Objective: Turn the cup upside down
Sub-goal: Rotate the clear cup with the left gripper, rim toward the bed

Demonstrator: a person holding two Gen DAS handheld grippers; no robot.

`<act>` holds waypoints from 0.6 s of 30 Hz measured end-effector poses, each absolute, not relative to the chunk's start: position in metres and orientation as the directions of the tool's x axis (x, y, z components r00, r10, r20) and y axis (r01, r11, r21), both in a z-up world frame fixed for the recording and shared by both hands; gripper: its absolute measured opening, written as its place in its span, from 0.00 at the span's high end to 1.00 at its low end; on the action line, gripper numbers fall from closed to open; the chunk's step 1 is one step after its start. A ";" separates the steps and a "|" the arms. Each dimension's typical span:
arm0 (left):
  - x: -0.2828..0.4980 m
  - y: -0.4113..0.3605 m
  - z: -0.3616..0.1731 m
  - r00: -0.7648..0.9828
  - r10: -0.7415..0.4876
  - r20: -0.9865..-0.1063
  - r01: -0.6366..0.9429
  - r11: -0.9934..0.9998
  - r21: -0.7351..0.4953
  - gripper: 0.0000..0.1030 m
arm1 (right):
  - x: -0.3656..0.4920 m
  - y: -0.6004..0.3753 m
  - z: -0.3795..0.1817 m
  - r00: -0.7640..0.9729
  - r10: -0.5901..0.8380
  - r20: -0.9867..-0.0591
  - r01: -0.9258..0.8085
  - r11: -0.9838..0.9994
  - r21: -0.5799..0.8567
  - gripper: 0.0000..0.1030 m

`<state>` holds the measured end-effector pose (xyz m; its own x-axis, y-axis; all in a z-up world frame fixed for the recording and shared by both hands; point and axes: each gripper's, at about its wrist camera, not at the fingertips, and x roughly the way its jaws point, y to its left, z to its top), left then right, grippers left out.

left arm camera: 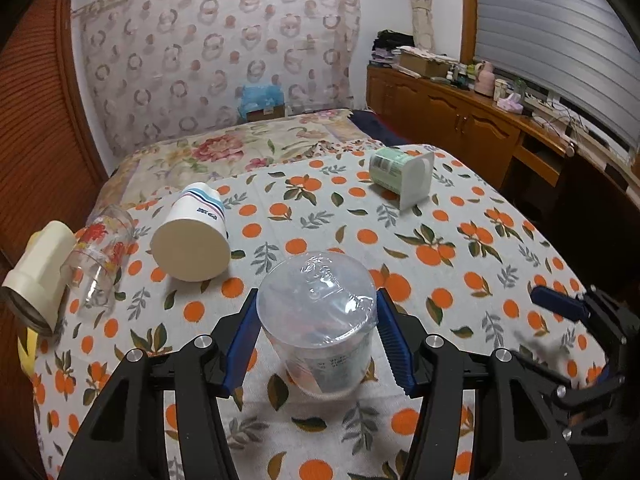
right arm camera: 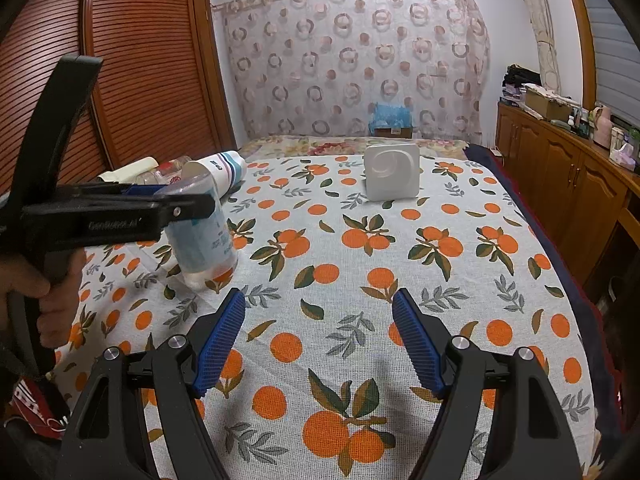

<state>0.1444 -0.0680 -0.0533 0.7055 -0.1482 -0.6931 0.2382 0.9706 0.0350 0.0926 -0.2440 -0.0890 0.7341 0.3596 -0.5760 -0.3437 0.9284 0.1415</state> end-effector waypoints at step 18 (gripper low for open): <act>0.123 -0.057 -0.059 0.713 -0.176 -0.679 0.222 0.975 -0.020 0.40 | 0.092 -0.245 -0.090 0.735 0.359 -0.576 -0.344 0.929 0.140 0.24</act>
<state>0.1233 -0.0571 -0.0585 0.7129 -0.1763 -0.6788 0.2223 0.9748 -0.0198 0.0924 -0.2448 -0.0897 0.7348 0.3588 -0.5756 -0.3439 0.9285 0.1398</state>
